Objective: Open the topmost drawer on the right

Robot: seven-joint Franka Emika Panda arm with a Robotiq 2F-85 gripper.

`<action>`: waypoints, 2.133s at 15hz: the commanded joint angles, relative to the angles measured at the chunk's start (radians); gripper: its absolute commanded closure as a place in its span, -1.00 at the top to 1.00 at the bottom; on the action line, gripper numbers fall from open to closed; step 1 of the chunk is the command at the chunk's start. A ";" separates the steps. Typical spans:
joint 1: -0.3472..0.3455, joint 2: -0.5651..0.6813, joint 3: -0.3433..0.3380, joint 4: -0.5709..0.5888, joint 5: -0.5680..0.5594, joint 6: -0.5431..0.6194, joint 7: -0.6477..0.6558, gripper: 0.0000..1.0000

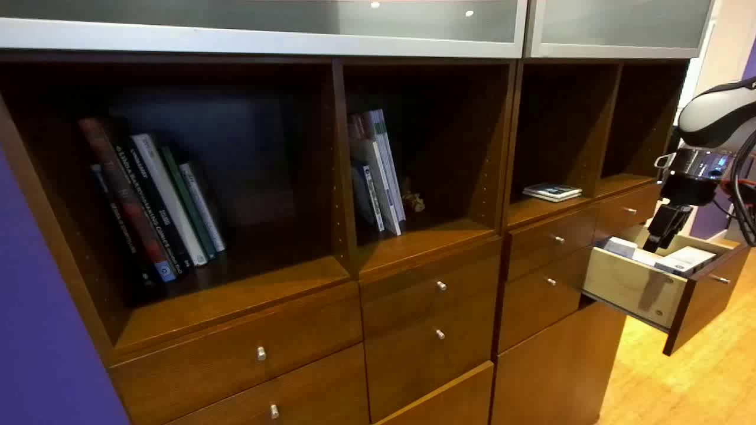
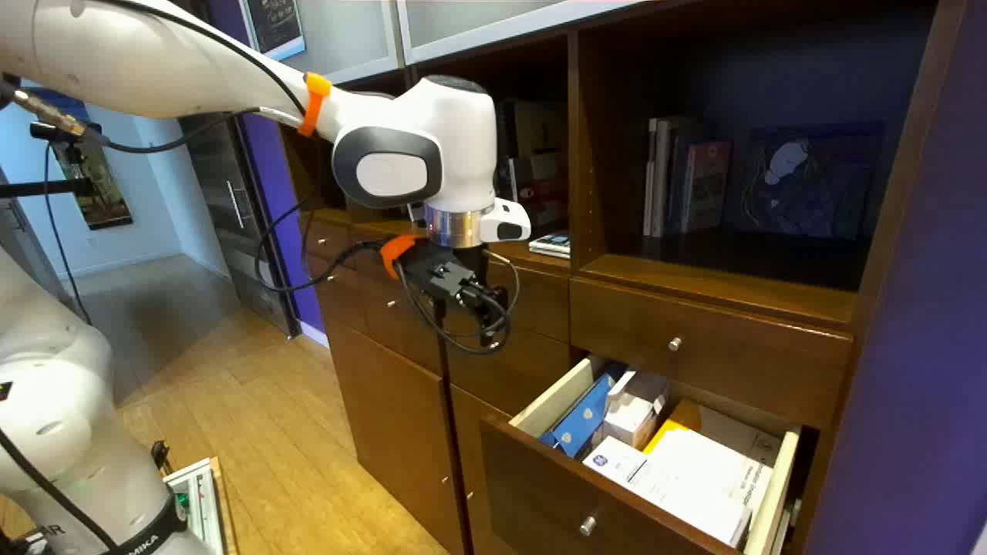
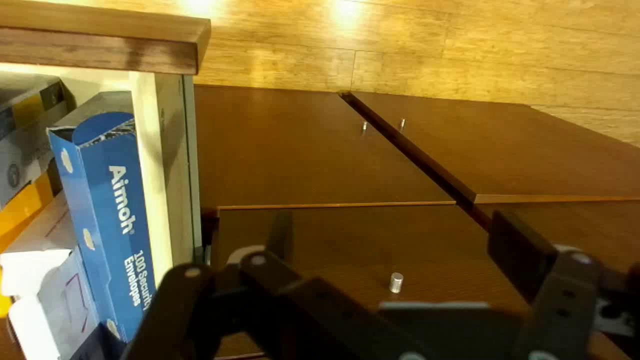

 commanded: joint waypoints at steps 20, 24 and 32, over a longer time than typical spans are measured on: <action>-0.213 0.263 0.067 0.288 -0.078 0.299 0.078 1.00; -0.253 0.362 0.086 0.359 -0.050 0.367 0.064 1.00; -0.334 0.499 0.166 0.515 -0.004 0.342 0.035 1.00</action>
